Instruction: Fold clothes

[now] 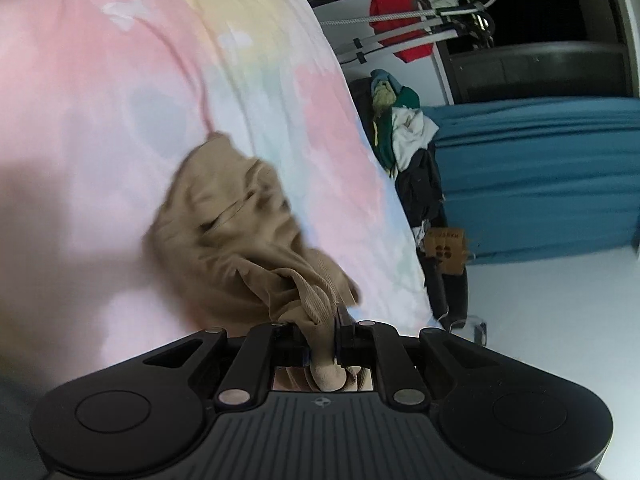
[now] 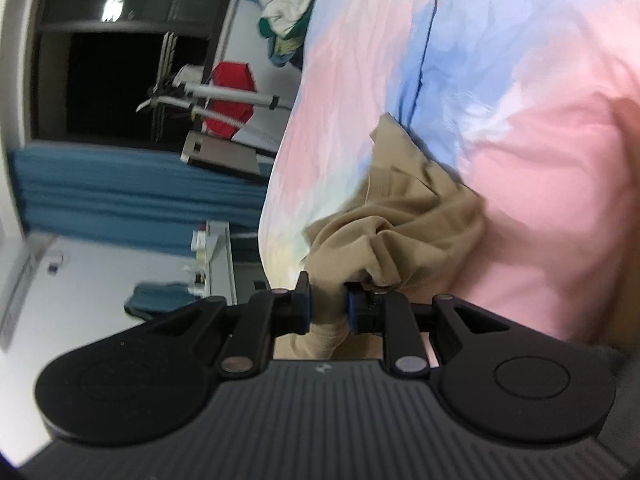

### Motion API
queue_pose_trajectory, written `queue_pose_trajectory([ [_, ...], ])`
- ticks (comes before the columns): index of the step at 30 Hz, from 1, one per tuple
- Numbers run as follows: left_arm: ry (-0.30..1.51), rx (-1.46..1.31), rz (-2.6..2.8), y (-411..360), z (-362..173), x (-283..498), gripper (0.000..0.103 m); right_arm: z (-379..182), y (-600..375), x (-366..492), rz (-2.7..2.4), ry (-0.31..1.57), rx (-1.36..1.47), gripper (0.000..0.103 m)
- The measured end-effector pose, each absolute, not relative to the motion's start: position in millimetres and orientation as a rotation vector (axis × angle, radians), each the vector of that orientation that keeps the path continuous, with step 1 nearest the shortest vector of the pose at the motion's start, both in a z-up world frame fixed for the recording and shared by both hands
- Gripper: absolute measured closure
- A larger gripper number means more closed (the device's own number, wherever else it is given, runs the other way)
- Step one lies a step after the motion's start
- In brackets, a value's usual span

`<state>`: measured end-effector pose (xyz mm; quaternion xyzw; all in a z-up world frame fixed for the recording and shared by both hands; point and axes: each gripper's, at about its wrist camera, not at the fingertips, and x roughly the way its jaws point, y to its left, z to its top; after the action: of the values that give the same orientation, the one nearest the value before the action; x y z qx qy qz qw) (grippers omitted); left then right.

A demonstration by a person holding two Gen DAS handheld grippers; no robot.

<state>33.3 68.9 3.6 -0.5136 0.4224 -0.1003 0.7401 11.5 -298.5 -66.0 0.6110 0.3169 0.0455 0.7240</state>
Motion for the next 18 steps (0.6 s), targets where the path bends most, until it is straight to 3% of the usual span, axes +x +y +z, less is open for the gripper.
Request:
queue_pose_trajectory([
  [9,0.987,-1.074,-0.169,46.1,-39.1,163.9,0.090,-91.7,-294.9,118.2,-0.033,0.768,1.383,0.080],
  [14,1.007,-1.012,-0.162,39.5,-71.0,198.0,0.085,-129.1,-296.7,158.3,-0.076,0.838,1.384,0.077],
  [16,1.003,-0.983,-0.169,37.9,-76.2,202.5,0.085,-137.4,-298.1,163.1,-0.056,0.840,1.381,0.071],
  [18,0.997,-0.940,-0.175,35.2,-76.9,203.9,0.083,-138.9,-298.9,166.0,-0.011,0.822,1.364,0.057],
])
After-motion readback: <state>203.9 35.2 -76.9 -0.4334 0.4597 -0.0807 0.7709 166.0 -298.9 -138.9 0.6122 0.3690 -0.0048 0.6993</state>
